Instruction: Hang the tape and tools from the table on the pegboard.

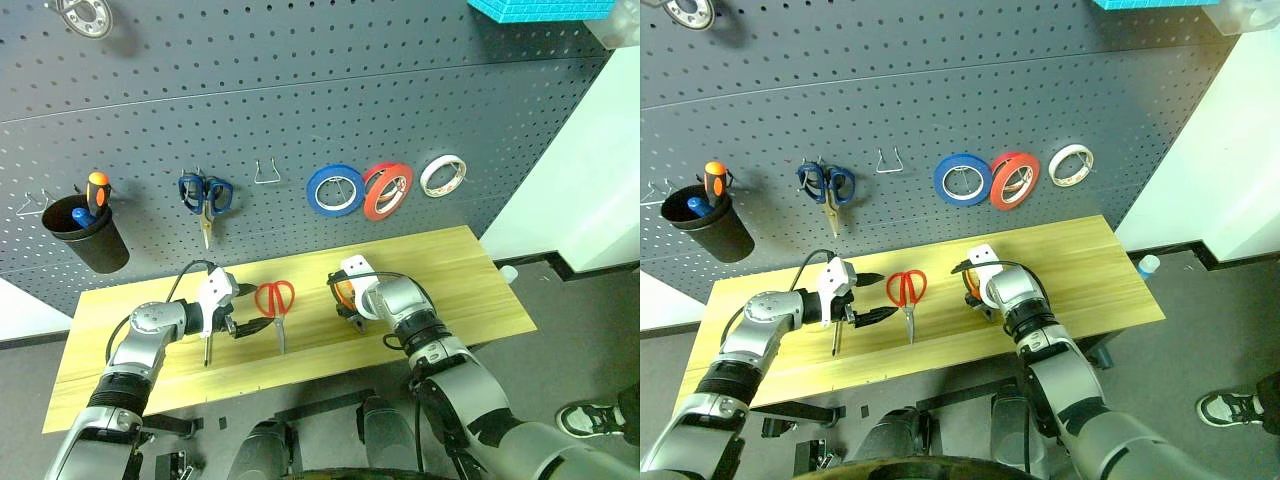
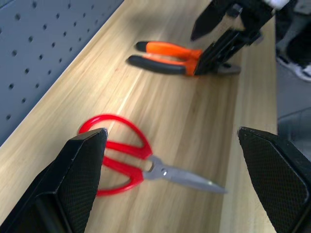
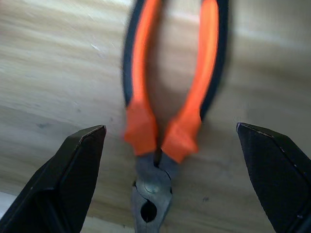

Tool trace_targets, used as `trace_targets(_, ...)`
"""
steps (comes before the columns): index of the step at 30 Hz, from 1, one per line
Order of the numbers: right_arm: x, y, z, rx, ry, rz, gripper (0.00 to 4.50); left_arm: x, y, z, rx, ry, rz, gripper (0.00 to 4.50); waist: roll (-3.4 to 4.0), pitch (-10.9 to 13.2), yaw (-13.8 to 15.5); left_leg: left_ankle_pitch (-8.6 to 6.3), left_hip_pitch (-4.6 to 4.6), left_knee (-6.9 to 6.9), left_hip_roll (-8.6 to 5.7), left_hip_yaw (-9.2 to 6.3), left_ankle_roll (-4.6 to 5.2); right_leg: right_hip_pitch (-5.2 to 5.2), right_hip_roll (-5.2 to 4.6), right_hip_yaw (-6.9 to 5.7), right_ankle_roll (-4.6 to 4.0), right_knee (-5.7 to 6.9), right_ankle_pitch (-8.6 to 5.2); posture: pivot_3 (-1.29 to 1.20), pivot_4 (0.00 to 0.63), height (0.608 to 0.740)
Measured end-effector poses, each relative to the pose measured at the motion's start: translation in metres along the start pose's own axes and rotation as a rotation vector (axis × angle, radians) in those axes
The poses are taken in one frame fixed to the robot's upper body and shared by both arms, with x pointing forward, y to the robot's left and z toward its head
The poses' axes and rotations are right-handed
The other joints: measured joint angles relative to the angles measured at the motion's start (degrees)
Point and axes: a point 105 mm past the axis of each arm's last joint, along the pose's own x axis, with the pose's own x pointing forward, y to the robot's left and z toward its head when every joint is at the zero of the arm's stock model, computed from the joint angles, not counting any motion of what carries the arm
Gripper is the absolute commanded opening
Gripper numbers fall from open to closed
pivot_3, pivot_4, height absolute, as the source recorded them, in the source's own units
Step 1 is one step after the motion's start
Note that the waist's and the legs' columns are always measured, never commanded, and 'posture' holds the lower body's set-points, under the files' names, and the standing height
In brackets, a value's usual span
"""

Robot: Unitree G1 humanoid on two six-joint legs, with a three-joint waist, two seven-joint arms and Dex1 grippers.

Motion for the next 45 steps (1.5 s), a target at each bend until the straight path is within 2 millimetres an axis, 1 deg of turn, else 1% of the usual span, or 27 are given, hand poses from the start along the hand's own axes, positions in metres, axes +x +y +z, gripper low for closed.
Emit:
trace_targets(3, 0.003, 0.004, 0.000, 0.009, 0.010, 0.009, 4.48, 0.000, 0.000, 0.002, 0.005, -0.003, -0.006, 4.50, 0.00, 0.00, -0.64, 0.00, 0.00, 0.00, 0.00, 0.02, 0.00, -0.01, 0.00, 0.03, 0.01, 0.00, 0.00, -0.17, 0.083, 0.740)
trace_targets(6, 0.006, 0.010, 0.006, 0.003, -0.001, 0.016, 4.48, 0.000, -0.001, 0.002, 0.004, -0.003, -0.007, 4.50, 0.01, 0.00, -1.75, 0.00, 0.01, 0.00, 0.00, 0.00, 0.00, -0.02, 0.00, 0.03, 0.01, 0.06, 0.00, -0.17, 0.082, 0.740)
trace_targets(9, 0.008, 0.015, 0.010, -0.006, -0.014, 0.022, 4.48, 0.000, 0.000, 0.002, 0.006, -0.004, -0.007, 4.50, 0.01, 0.00, -2.10, 0.00, 0.03, -0.01, 0.00, 0.00, 0.00, -0.03, 0.01, 0.05, 0.01, 0.09, 0.00, -0.16, 0.081, 0.740)
trace_targets(12, 0.010, 0.014, 0.009, -0.006, -0.009, 0.015, 4.48, 0.000, 0.000, 0.002, 0.004, -0.004, -0.004, 4.50, 0.01, -0.01, -2.05, 0.00, 0.03, -0.01, 0.00, 0.00, 0.00, -0.06, 0.01, 0.05, 0.01, 0.15, 0.00, -0.16, 0.081, 0.740)
trace_targets(15, 0.012, 0.014, 0.007, -0.011, -0.004, 0.010, 3.88, -0.001, -0.001, 0.000, 0.001, -0.003, 0.000, 4.50, 0.01, -0.01, -2.05, 0.00, 0.04, -0.01, 0.00, 0.00, 0.00, -0.08, 0.01, 0.07, 0.01, 0.18, 0.00, -0.16, 0.081, 0.740)
trace_targets(17, 0.014, 0.014, 0.006, -0.015, -0.006, 0.007, 3.26, -0.002, -0.001, 0.001, 0.000, -0.009, 0.005, 4.50, 0.01, -0.01, -2.04, 0.00, 0.05, -0.01, 0.00, -0.01, 0.00, -0.08, 0.01, 0.07, 0.01, 0.21, 0.00, -0.16, 0.080, 0.740)
trace_targets(18, 0.014, 0.014, 0.007, -0.017, -0.006, 0.007, 2.83, -0.003, -0.001, 0.001, 0.001, -0.013, 0.009, 4.50, 0.01, -0.01, -2.05, 0.00, 0.05, -0.01, 0.00, -0.01, 0.00, -0.09, 0.01, 0.07, 0.01, 0.23, 0.00, -0.16, 0.080, 0.740)
trace_targets(20, 0.015, 0.015, 0.007, -0.021, -0.009, 0.009, 2.19, -0.004, 0.000, 0.003, -0.001, -0.023, 0.014, 4.50, 0.01, -0.01, -2.01, 0.00, 0.07, 0.00, 0.00, -0.01, 0.00, -0.09, 0.01, 0.07, 0.01, 0.27, 0.00, -0.16, 0.081, 0.740)
trace_targets(21, 0.015, 0.016, 0.007, -0.022, -0.013, 0.011, 2.09, -0.004, 0.000, 0.002, -0.005, -0.026, 0.015, 4.50, 0.01, -0.01, -2.01, 0.00, 0.08, 0.00, 0.00, -0.01, 0.00, -0.09, 0.02, 0.08, 0.01, 0.29, 0.00, -0.16, 0.081, 0.740)
trace_targets(28, 0.016, 0.018, 0.008, -0.034, -0.021, 0.021, 2.09, -0.006, -0.003, 0.000, -0.013, -0.028, 0.020, 4.50, 0.01, -0.01, -2.04, 0.01, 0.12, 0.02, 0.00, -0.01, 0.00, -0.19, 0.03, 0.11, 0.01, 0.55, -0.01, -0.15, 0.077, 0.740)
trace_targets(30, 0.016, 0.017, 0.009, -0.090, -0.033, 0.026, 2.09, -0.009, -0.004, 0.001, -0.015, -0.042, 0.029, 4.50, 0.01, -0.01, -2.07, 0.01, 0.10, 0.02, 0.01, -0.01, -0.01, -0.26, 0.04, 0.14, 0.01, 0.60, -0.02, -0.15, 0.078, 0.740)
trace_targets(33, 0.013, 0.014, 0.011, -0.244, -0.100, 0.039, 2.09, -0.018, -0.006, 0.002, -0.028, -0.079, 0.056, 4.50, 0.04, 0.01, -2.00, 0.01, 0.05, 0.01, 0.01, 0.00, -0.01, -0.32, 0.04, 0.15, 0.05, 0.64, -0.06, -0.15, 0.080, 0.740)
trace_targets(36, 0.002, 0.014, 0.012, -0.368, -0.231, 0.089, 2.09, -0.034, -0.005, 0.004, -0.051, -0.145, 0.113, 4.50, 0.04, 0.01, -1.81, 0.00, 0.00, 0.02, 0.00, 0.00, -0.02, -0.33, 0.01, 0.16, 0.11, 0.64, -0.10, -0.16, 0.080, 0.740)
trace_targets(38, -0.012, 0.020, 0.016, -0.455, -0.358, 0.131, 2.09, -0.048, -0.001, 0.004, -0.070, -0.189, 0.173, 4.50, 0.04, 0.01, -1.79, 0.00, -0.01, 0.02, 0.00, 0.01, -0.03, -0.32, -0.01, 0.17, 0.37, 0.63, -0.27, -0.16, 0.078, 0.740)
trace_targets(41, -0.042, 0.037, 0.031, -0.570, -0.563, 0.185, 2.09, -0.064, 0.002, 0.005, -0.088, -0.230, 0.244, 4.50, 0.03, 0.00, -1.95, -0.01, 0.05, 0.01, 0.05, 0.07, -0.03, -0.31, 0.03, 0.18, 0.39, 0.62, -0.30, -0.16, 0.080, 0.740)
trace_targets(43, -0.062, 0.051, 0.046, -0.634, -0.700, 0.208, 2.09, -0.073, 0.002, 0.000, -0.108, -0.240, 0.286, 4.50, 0.03, 0.00, -1.93, 0.00, 0.08, 0.02, 0.10, 0.07, -0.03, -0.29, 0.07, 0.18, 0.35, 0.63, -0.32, -0.16, 0.080, 0.740)
trace_targets(45, -0.082, 0.061, 0.059, -0.680, -0.818, 0.217, 2.09, -0.081, 0.002, -0.004, -0.126, -0.246, 0.319, 4.50, 0.02, -0.01, -1.73, 0.00, 0.08, 0.05, 0.10, 0.06, -0.03, -0.26, 0.07, 0.18, 0.33, 0.63, -0.33, -0.16, 0.080, 0.740)
